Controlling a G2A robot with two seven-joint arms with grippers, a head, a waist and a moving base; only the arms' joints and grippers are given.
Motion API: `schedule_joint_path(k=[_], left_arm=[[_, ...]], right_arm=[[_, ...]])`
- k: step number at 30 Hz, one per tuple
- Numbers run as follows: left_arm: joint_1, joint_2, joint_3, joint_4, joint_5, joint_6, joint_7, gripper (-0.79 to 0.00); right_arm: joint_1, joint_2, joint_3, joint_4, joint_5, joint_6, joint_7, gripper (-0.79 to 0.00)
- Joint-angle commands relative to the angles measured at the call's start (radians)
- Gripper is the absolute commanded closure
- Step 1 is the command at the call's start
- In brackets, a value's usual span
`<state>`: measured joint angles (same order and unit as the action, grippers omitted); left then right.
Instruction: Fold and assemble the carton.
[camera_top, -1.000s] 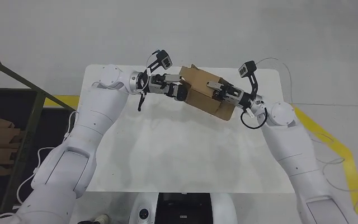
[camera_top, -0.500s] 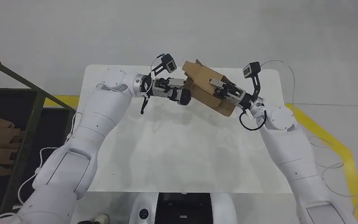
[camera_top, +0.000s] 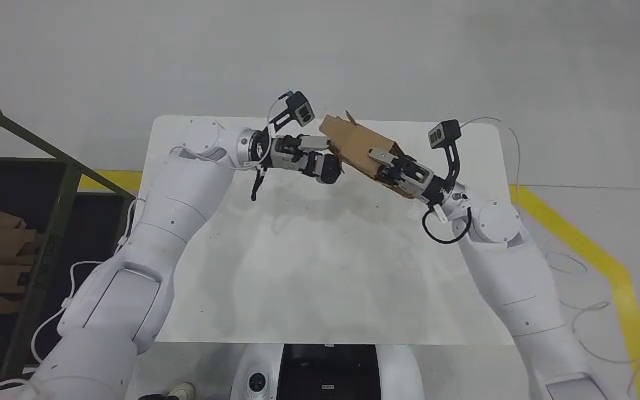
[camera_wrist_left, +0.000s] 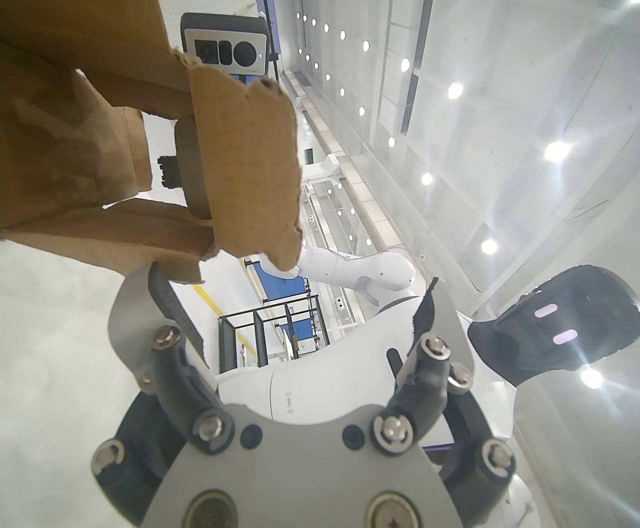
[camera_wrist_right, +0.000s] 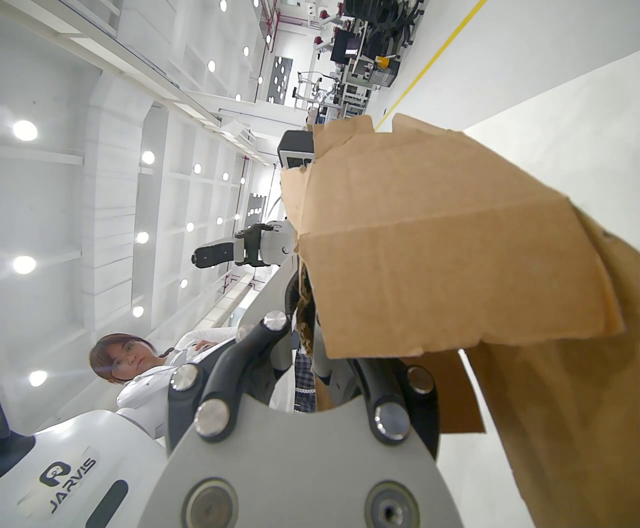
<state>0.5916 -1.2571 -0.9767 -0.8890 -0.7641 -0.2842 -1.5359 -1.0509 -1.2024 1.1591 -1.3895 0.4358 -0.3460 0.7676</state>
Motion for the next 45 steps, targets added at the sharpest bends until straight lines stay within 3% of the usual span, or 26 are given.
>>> schedule_joint_path(k=[1,9,23,45], left_arm=[[0.001,0.001,-0.003,0.001,0.000,0.000,0.000,-0.785],[0.005,0.008,-0.026,0.008,-0.004,0.000,0.000,-0.785],[0.050,0.054,-0.169,0.063,-0.020,-0.016,0.048,-0.785],[0.019,0.010,-0.081,0.050,-0.057,0.018,0.014,-0.785]], right_arm=[[-0.001,-0.001,-0.002,-0.003,-0.003,-0.001,-0.004,0.000],[0.024,-0.001,0.016,0.019,-0.002,0.004,0.005,0.000],[0.055,0.003,0.045,0.056,0.065,0.001,0.126,0.000],[-0.002,-0.004,0.022,-0.027,0.100,-0.037,0.134,0.000]])
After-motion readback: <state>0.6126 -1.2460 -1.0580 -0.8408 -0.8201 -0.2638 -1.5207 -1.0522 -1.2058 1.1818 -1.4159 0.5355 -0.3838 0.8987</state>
